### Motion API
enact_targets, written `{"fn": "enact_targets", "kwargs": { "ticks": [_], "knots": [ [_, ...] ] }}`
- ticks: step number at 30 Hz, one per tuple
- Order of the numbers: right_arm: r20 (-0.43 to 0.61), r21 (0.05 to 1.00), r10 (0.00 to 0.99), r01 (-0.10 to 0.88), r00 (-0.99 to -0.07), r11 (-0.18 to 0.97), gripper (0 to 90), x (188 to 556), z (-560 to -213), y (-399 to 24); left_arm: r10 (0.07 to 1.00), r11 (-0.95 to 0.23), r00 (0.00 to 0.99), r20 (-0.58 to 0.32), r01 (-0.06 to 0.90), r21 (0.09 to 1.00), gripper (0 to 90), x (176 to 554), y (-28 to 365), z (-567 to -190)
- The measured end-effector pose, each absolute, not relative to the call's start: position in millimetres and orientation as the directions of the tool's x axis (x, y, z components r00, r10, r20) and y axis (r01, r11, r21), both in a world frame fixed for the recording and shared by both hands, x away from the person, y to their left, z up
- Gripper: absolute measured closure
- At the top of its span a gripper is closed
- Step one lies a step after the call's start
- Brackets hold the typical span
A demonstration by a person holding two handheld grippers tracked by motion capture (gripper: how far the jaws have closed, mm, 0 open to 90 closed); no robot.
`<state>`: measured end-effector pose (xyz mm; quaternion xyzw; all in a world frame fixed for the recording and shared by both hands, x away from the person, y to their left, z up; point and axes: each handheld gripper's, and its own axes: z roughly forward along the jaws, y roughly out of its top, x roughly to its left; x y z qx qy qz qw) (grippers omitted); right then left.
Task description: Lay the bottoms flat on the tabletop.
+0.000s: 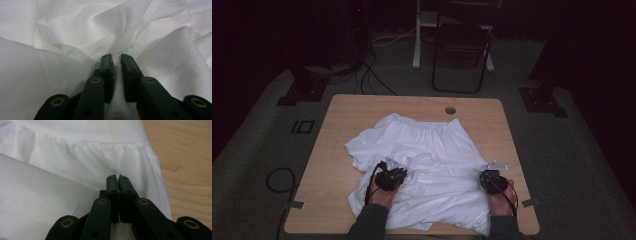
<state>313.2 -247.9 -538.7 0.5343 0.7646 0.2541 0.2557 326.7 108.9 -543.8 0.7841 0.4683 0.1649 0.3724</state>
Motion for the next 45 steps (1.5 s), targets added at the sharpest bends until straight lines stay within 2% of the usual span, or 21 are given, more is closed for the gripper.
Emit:
{"fn": "enact_targets", "kwargs": {
  "ticks": [10,29,33,38,45],
  "knots": [
    [-0.178,0.662,0.949,0.682,-0.26,0.311,89.0,320,-540,-251,0.862,-0.311,0.505,-0.043,0.593,0.743,81.8,324,116,-533],
    [-0.139,0.682,0.959,0.679,-0.247,0.273,88.8,322,-541,-257,0.873,-0.24,0.479,-0.095,0.59,0.771,80.7,315,132,-531],
    [-0.137,0.684,0.96,0.678,-0.243,0.269,88.8,322,-541,-258,0.886,-0.211,0.45,-0.111,0.604,0.768,81.8,310,142,-530],
    [-0.137,0.683,0.961,0.679,-0.24,0.267,88.8,322,-541,-258,0.898,-0.233,0.434,-0.07,0.605,0.761,82.7,307,153,-528],
    [-0.136,0.684,0.963,0.681,-0.234,0.262,88.8,323,-541,-259,0.935,-0.177,0.348,-0.072,0.632,0.754,82.7,307,187,-526]
  ]
}}
